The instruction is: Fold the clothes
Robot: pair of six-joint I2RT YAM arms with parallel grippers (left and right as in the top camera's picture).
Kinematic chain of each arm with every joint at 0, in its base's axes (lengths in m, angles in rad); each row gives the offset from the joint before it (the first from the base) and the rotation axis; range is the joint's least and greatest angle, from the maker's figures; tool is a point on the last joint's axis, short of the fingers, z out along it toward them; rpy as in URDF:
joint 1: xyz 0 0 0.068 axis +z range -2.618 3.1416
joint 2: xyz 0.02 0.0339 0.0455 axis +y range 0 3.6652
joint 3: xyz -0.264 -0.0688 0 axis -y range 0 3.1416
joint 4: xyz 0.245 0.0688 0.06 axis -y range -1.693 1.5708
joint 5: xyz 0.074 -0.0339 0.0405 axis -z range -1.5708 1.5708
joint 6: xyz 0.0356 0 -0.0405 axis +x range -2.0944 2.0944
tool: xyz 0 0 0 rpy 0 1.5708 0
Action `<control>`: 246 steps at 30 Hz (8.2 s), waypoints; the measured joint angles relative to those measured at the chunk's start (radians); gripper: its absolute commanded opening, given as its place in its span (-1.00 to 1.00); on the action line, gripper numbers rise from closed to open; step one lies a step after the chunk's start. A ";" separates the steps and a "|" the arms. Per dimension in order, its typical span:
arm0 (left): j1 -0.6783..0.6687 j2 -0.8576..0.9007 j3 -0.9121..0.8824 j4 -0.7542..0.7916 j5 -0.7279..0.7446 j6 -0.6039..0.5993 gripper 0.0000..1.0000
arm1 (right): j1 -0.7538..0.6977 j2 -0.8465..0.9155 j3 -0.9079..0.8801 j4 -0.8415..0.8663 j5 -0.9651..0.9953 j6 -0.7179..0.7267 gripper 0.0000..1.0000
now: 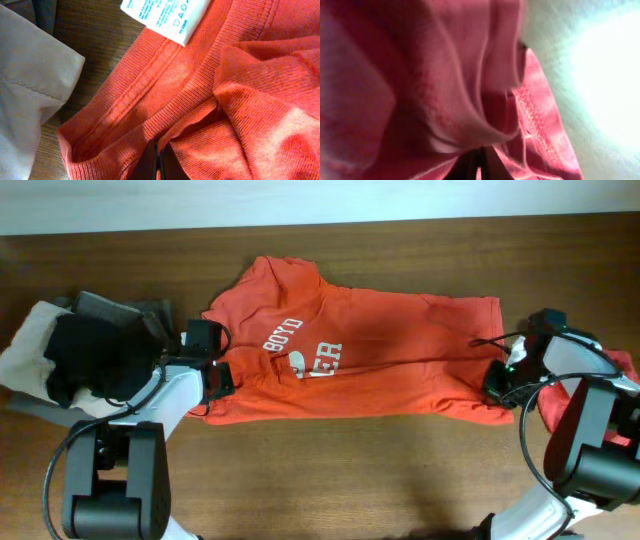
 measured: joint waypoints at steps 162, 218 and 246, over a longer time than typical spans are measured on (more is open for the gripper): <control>-0.151 0.481 1.058 -0.700 0.245 0.651 -0.44 | 0.248 -0.264 0.289 -0.259 -0.385 -0.311 0.54; -0.154 0.716 1.484 -0.546 0.175 0.634 -0.99 | 0.248 -0.264 0.289 -0.285 -0.378 -0.311 0.56; -0.253 0.716 1.598 -1.089 0.185 0.557 -0.34 | 0.248 -0.264 0.289 -0.288 -0.378 -0.310 0.55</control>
